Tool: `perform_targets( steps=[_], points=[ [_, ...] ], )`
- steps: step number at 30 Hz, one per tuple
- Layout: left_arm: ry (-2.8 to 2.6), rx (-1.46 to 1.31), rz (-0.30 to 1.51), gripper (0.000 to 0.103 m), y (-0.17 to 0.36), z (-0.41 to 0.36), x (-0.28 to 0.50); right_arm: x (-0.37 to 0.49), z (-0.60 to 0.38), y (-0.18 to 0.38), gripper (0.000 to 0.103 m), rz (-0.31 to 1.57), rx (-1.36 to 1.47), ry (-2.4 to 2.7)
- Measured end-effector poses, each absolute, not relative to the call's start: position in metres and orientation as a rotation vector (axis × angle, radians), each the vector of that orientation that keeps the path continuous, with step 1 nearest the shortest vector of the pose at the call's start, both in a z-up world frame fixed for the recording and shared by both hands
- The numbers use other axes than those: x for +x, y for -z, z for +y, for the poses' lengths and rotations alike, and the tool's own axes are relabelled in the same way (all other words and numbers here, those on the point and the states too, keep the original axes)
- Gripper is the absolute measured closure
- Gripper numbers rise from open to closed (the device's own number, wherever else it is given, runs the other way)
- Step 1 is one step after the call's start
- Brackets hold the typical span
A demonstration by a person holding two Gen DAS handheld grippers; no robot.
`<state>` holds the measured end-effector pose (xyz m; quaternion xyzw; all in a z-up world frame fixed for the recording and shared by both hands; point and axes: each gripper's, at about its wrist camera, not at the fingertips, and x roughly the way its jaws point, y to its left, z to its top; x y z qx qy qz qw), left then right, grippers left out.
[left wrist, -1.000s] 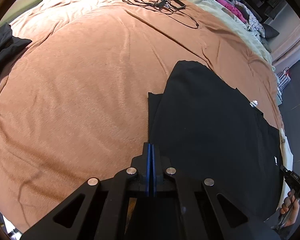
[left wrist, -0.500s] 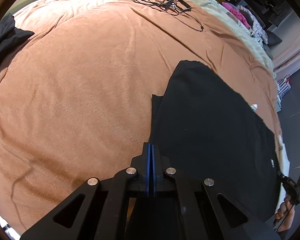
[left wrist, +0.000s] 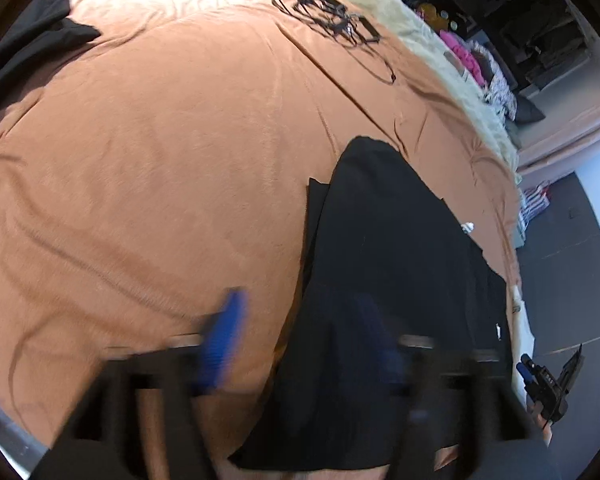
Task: Fold large clothes
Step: 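Lay the folded shirt down and open both tools, then close the right tool on the folded shirt edge while the left tool grasps its side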
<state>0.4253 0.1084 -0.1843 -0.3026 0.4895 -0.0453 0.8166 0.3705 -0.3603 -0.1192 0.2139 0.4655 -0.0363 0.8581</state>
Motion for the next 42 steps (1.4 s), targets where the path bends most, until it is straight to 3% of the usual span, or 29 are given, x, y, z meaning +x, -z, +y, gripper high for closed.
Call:
perform_targets(
  steps=[15,32,38,42],
  points=[
    [0.168,-0.733,1.104,0.029,0.215,0.104,0.382,0.328,-0.253,0.095,0.055,1.01,0.368,-0.114],
    [0.255,-0.857,1.147,0.044,0.242,0.092,0.37,0.304,-0.128,0.137,0.073,1.158,0.225,-0.291],
    [0.23,-0.881,1.142,0.07,0.249,0.089,0.378,0.293,-0.111,0.172,0.081,1.289,0.183,-0.28],
    [0.204,-0.89,1.126,0.079,0.248,0.087,0.373,0.296,-0.113,0.162,0.082,1.264,0.194,-0.286]
  ],
)
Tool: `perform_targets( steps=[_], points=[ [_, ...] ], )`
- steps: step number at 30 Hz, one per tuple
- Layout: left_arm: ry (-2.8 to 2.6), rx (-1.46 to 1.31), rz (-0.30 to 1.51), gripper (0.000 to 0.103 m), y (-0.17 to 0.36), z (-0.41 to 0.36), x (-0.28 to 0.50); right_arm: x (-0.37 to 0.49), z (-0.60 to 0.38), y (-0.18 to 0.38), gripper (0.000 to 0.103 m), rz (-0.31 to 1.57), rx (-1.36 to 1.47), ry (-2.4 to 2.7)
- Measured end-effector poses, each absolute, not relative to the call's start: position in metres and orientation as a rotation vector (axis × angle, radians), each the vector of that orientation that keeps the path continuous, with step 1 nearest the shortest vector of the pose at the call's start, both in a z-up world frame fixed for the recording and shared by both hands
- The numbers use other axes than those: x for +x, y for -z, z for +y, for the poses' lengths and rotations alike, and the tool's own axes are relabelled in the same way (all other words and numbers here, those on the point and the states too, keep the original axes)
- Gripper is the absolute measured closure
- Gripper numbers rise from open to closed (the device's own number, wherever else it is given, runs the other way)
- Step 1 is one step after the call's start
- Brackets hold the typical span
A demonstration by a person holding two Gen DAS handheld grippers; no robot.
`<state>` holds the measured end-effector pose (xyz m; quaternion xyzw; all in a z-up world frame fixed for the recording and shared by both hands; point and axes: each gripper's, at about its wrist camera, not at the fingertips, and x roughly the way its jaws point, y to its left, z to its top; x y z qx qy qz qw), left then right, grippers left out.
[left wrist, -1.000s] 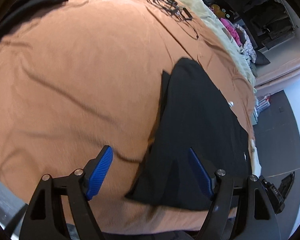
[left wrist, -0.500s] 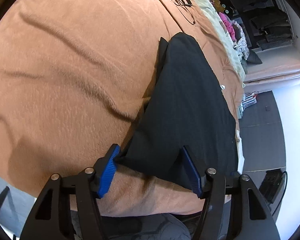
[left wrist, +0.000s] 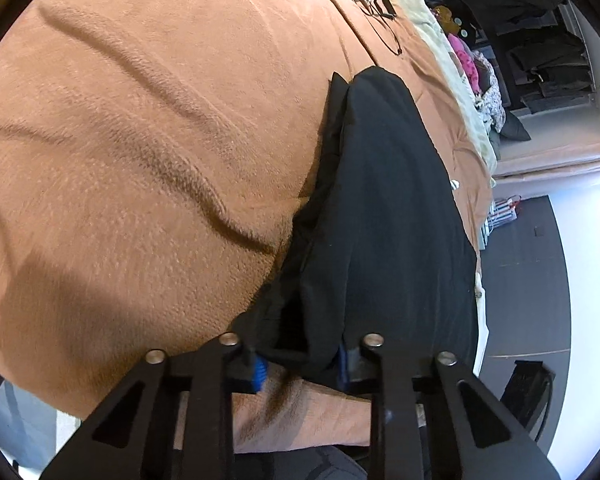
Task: Fold large clothes
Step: 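Close the right tool on the folded shirt edge while the left tool grasps its side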
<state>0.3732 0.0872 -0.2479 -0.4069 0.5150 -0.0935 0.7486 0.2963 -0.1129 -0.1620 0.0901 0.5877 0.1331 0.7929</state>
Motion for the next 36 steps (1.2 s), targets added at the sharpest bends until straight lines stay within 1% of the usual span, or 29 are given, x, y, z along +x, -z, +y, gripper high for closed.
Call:
perform_targets(
  steps=[8,23,28,36],
  points=[
    [0.157,-0.918,1.115,0.08,0.246,0.086,0.367,0.336,-0.108,0.16,0.082,1.24,0.155,-0.253],
    [0.016,-0.98,1.116,0.08,0.242,0.078,0.359,0.43,-0.123,0.163,0.082,1.205,0.202,-0.189],
    [-0.018,-0.963,1.122,0.08,0.239,0.073,0.36,0.46,-0.127,0.163,0.082,1.196,0.214,-0.172],
    [-0.027,-1.001,1.099,0.08,0.242,0.073,0.355,0.498,-0.131,0.167,0.082,1.187,0.218,-0.153]
  ],
)
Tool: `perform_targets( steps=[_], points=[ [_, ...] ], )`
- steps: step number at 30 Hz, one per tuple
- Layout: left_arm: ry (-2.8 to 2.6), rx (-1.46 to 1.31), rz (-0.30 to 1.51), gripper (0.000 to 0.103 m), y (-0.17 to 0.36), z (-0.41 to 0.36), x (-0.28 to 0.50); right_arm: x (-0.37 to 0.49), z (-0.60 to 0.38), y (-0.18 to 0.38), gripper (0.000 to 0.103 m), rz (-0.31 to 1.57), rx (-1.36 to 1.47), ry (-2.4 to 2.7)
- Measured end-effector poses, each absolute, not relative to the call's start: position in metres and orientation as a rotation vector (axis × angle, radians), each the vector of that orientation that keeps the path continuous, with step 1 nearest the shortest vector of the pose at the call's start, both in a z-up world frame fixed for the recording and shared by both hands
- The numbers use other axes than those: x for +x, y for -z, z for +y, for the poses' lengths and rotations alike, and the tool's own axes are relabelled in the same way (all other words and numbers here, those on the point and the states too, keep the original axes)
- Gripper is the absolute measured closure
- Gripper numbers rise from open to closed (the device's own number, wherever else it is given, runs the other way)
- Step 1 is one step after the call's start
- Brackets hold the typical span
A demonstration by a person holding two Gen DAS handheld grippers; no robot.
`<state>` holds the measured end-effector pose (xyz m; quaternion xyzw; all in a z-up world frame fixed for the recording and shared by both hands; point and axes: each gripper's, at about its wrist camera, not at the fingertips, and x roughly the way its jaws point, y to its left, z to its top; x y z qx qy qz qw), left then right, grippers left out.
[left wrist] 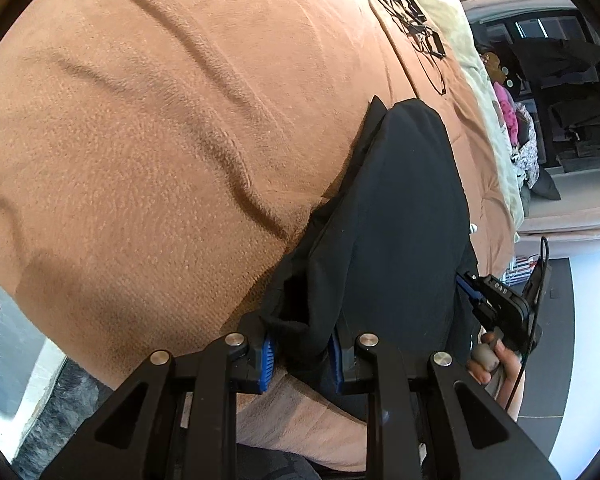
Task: Fold large clothes
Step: 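Close the right tool on the folded shirt edge while the left tool grasps its side, then lift the shirt with both tools, fold it in half again, open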
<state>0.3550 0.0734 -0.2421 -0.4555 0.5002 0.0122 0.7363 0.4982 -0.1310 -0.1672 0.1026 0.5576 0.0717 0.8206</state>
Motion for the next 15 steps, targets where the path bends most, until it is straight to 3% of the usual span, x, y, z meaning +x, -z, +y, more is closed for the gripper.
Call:
perform_targets(
  steps=[10,15],
  points=[
    [0.004,-0.981,1.052,0.092,0.225,0.068,0.35,0.528,-0.131,0.166,0.085,1.169,0.206,-0.169],
    [0.064,-0.984,1.004,0.094,0.203,0.067,0.348,0.494,-0.129,0.132,0.082,1.133,0.211,-0.209]
  ],
)
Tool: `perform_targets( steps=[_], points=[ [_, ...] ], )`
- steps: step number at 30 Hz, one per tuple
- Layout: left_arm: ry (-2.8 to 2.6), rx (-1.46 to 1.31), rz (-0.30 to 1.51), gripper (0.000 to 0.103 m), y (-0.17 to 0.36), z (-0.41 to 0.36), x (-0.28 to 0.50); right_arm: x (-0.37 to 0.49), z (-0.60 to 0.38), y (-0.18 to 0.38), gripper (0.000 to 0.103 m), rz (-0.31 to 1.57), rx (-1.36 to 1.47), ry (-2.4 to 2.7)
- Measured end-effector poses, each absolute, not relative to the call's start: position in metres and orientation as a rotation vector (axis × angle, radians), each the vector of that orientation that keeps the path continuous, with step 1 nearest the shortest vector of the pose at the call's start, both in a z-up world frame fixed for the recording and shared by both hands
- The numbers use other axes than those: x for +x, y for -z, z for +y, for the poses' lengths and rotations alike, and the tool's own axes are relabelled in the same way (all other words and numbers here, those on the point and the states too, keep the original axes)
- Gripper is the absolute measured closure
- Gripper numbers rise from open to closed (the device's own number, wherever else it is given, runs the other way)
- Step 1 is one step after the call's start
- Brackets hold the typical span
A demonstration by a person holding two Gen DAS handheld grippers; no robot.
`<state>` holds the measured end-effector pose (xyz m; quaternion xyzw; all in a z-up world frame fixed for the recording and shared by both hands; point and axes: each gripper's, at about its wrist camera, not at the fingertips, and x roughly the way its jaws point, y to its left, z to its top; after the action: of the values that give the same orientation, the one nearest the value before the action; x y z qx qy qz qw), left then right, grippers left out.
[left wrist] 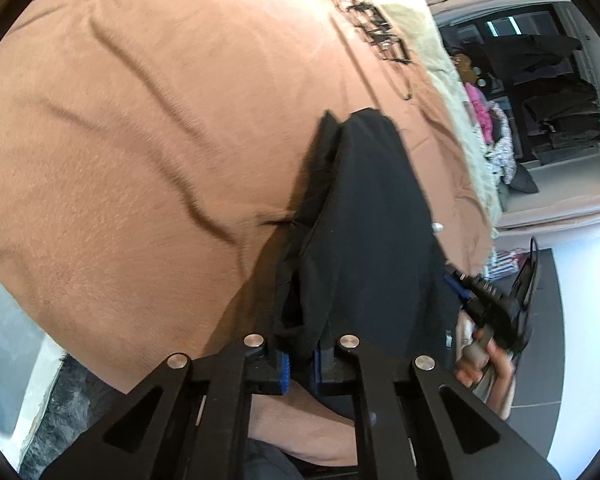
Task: Fold large clothes
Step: 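Lift the shirt with both tools, fold it in half again, open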
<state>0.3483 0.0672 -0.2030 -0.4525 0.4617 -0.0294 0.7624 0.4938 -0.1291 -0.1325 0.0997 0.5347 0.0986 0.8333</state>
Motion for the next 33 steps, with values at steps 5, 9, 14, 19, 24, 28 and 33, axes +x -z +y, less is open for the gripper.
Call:
perform_targets(
  steps=[5,9,14,19,24,28,33],
  points=[
    [0.145,-0.954,0.946,0.095,0.173,0.059,0.348,0.436,-0.133,0.111,0.082,1.103,0.256,-0.266],
    [0.216,-0.927,0.901,0.095,0.148,0.047,0.349,0.387,-0.132,0.112,0.082,1.12,0.282,-0.304],
    [0.281,-0.884,0.867,0.095,0.121,0.029,0.352,0.335,-0.126,0.121,0.082,1.138,0.318,-0.338],
    [0.346,-0.827,0.845,0.095,0.096,0.003,0.352,0.309,-0.123,0.139,0.083,1.173,0.349,-0.348],
    [0.405,-0.769,0.838,0.095,0.079,-0.025,0.351,0.282,-0.128,0.156,0.087,1.218,0.389,-0.348],
    [0.439,-0.72,0.848,0.095,0.071,-0.049,0.353,0.27,-0.123,0.169,0.087,1.241,0.403,-0.377],
    [0.491,-0.659,0.856,0.095,0.059,-0.08,0.354,0.259,-0.147,0.157,0.087,1.207,0.451,-0.382]
  ],
)
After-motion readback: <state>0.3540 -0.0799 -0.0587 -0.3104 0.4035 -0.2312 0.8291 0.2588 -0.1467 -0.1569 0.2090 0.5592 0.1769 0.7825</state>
